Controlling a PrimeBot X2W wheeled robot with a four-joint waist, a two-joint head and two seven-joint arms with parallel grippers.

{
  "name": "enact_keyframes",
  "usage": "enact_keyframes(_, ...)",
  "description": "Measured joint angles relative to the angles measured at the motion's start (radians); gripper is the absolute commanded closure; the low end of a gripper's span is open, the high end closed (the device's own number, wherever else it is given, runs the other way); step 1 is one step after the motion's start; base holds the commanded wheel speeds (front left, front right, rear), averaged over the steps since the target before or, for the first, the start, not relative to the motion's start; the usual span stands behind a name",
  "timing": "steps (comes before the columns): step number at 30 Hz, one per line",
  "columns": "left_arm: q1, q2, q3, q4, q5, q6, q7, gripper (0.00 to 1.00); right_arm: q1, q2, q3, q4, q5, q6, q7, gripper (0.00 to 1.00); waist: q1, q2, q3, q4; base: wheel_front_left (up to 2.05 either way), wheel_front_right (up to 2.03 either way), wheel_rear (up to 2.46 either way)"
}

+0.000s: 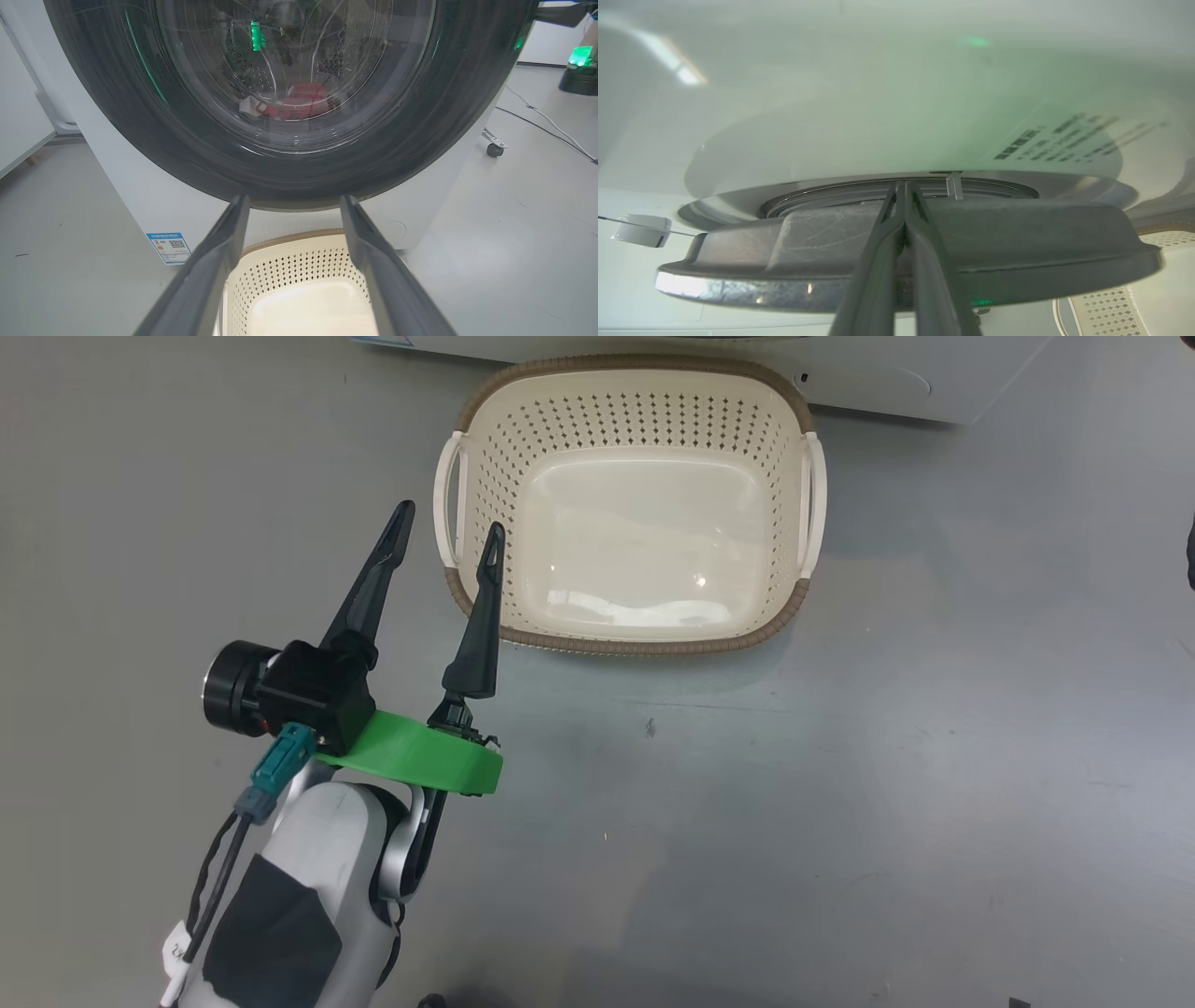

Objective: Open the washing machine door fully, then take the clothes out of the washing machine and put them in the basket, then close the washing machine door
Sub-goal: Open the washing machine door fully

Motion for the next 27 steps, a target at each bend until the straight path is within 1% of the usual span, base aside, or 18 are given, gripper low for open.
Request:
enact_keyframes(13, -0.003, -0.003, 0.012, 0.003, -0.001, 0.0, 0.0, 0.0, -0.03, -0.007, -0.003, 0.055, 0.036, 0.004, 0.064, 1.0, 0.0, 0.0, 0.002, 0.007, 0.0, 0.0, 0.0)
enact_keyframes(15, -0.005, -0.004, 0.012, 0.01, -0.001, 0.0, 0.0, 0.0, -0.03, -0.008, -0.003, 0.07, 0.042, 0.015, 0.081, 1.0, 0.0, 0.0, -0.001, 0.006, 0.0, 0.0, 0.0)
enact_keyframes(20, -0.005, -0.004, 0.012, 0.024, -0.001, 0.0, 0.0, 0.0, -0.023, -0.005, -0.002, 0.099, 0.07, 0.03, 0.116, 1.0, 0.0, 0.0, -0.013, -0.004, 0.0, 0.0, 0.0)
enact_keyframes(27, -0.005, -0.005, 0.014, 0.054, -0.001, 0.0, 0.0, 0.0, 0.02, 0.006, 0.013, 0.126, 0.09, 0.067, 0.174, 1.0, 0.0, 0.0, -0.043, -0.02, 0.0, 0.0, 0.0)
